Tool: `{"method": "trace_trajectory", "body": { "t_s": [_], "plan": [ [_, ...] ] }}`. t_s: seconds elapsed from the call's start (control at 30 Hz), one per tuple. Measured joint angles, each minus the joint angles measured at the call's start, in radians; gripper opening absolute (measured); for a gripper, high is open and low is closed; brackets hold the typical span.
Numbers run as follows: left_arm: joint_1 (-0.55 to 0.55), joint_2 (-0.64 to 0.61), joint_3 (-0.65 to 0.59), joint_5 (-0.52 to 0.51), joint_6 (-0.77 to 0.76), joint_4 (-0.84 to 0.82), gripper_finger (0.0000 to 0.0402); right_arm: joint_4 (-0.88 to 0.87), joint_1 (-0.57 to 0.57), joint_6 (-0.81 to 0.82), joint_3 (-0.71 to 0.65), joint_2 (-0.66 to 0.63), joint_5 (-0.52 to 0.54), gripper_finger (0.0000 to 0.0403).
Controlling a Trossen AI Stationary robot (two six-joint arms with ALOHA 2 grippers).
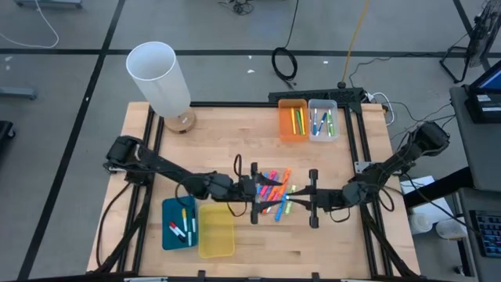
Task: Pick & Place Markers
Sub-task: Put the white and green highlighter pen into the blue bin
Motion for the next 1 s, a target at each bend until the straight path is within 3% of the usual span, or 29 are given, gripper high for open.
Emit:
{"method": "trace_trajectory", "body": {
  "t_s": [0.17,0.47,0.6,0.73,0.87,1.0],
  "plan": [
    [0.002,0.063,0.022,0.072,0.036,0.097,0.0239,0.011,-0.031,0.001,0.000,0.023,-0.039,0.0024],
    [0.021,0.139,0.143,0.105,0.052,-0.022,0.0197,0.093,-0.067,0.007,0.000,0.062,-0.107,0.0024],
    [0.023,0.133,0.161,0.126,0.080,-0.068,0.0134,0.086,-0.066,0.008,0.001,0.069,-0.108,0.0024],
    [0.014,0.114,0.161,0.144,0.132,-0.066,0.0036,0.087,-0.065,0.013,0.003,0.068,-0.125,0.0024],
    [0.000,0.084,0.161,0.127,0.121,-0.089,0.0030,0.096,-0.066,0.030,0.006,0.067,-0.161,0.0027],
    [-0.036,0.010,0.161,0.039,0.131,-0.206,0.0031,0.087,-0.065,0.094,0.000,0.066,-0.149,0.0074]
  ]
}}
